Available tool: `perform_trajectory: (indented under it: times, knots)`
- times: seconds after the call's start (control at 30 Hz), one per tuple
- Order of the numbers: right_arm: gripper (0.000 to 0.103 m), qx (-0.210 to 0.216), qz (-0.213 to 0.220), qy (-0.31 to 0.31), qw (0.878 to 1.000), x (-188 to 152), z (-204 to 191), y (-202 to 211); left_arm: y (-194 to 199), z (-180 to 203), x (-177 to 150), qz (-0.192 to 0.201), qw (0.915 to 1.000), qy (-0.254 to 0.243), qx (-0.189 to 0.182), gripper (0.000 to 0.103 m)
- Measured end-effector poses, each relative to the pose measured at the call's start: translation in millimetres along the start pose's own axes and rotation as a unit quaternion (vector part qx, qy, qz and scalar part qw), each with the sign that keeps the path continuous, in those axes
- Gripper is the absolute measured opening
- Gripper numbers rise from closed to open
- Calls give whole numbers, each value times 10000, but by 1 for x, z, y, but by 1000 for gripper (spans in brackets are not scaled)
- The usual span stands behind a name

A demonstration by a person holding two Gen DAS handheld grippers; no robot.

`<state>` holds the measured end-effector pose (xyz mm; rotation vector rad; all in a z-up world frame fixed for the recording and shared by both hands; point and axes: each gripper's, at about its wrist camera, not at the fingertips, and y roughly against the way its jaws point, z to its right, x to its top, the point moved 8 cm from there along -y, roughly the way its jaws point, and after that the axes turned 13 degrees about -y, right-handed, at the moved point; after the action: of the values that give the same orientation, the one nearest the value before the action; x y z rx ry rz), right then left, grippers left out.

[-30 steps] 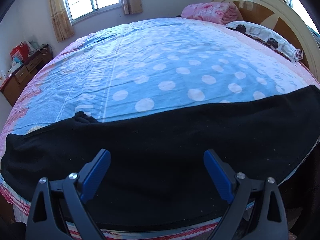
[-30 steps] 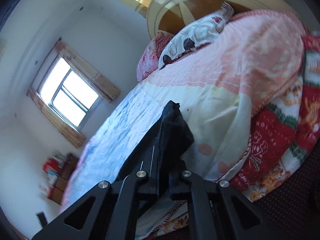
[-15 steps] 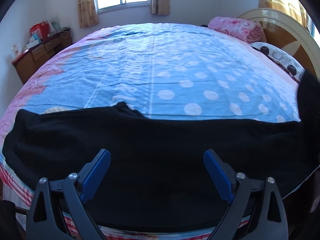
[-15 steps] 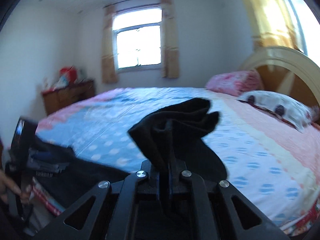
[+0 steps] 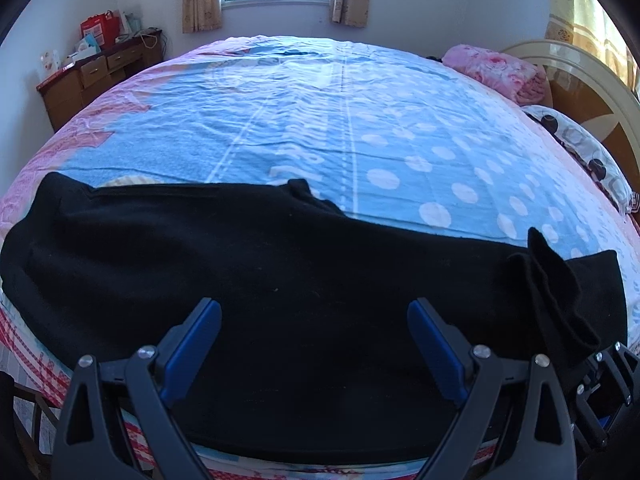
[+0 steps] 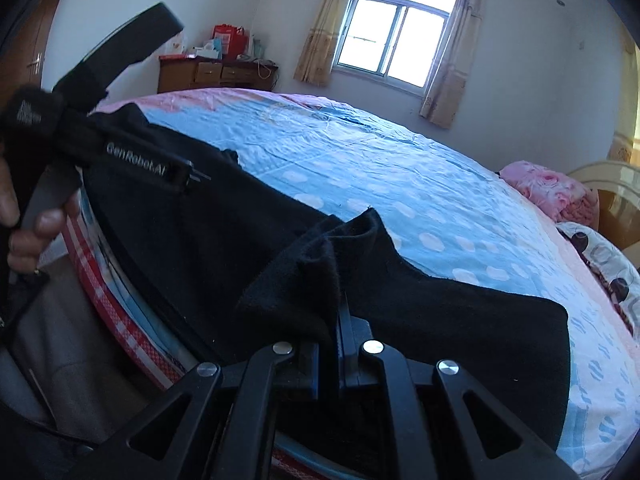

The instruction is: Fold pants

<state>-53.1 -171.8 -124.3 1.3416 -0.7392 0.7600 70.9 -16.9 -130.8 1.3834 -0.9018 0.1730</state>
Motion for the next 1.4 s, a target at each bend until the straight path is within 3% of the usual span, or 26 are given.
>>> perform_trajectory:
  times: [0.3,0.53,0.67,0.77,0.9,0.97,1.23,1.4]
  knots:
    - [6,359,486,211,9979,34,-48,6,12,-39,6,198,9988,272,349,97]
    - [8,357,81,913,9951,3,-90,-29,11,-63,-1,214,9977,416,489,97]
    - [16,233,199,1186,9925,0,-98,-24,8,-64,-1,195,9979,429,448,97]
    - [21,722,-89,696,9949,5,-98,-16,10,-64,0,219,9978,416,465,97]
    - [26,1761,-601,-384,9818,17,-85,-11,13,-63,1,243,9977,467,423,97]
    - [43,1839,-793,-735,9770,16,-74,-20,13,-61,1,244,9979,443,411,97]
    - [48,1806,-787,-565,9788,16,-80,-15,14,-65,2,248,9976,468,441,97]
    - [74,2309,-899,-1189,9615,23,-62,-3,10,-70,5,253,9976,500,400,97]
